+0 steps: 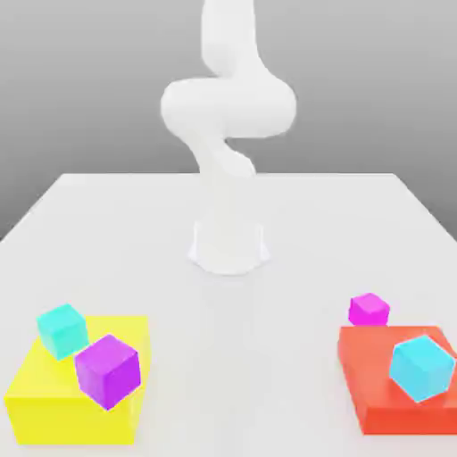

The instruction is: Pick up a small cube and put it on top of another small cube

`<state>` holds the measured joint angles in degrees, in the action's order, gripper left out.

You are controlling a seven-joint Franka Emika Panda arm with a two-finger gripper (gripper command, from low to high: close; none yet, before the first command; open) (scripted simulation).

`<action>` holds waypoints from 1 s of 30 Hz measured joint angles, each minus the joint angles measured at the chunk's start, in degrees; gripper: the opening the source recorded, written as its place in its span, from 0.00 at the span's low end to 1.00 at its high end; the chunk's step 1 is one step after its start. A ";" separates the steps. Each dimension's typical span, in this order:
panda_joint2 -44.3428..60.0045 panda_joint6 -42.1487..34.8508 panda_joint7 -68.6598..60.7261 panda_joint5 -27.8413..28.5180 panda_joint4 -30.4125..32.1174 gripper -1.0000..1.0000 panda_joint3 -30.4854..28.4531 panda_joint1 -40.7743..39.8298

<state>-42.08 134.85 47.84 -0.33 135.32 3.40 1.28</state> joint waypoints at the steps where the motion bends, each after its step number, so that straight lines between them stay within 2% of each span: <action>1: 1.85 1.49 0.97 -0.14 1.66 0.50 1.61 0.64; 12: 22.17 17.37 11.36 -1.79 19.44 0.50 17.23 8.89; 17: 34.53 26.67 16.61 -3.67 28.79 0.50 24.66 15.01; 19: 39.65 30.34 19.78 -2.05 30.82 0.50 26.50 17.17; 24: 45.99 34.71 28.38 8.69 30.13 0.50 23.03 18.43; 30: 52.46 39.24 38.15 21.88 28.42 0.50 10.86 27.43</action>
<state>10.38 174.10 85.99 21.55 163.74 14.25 28.70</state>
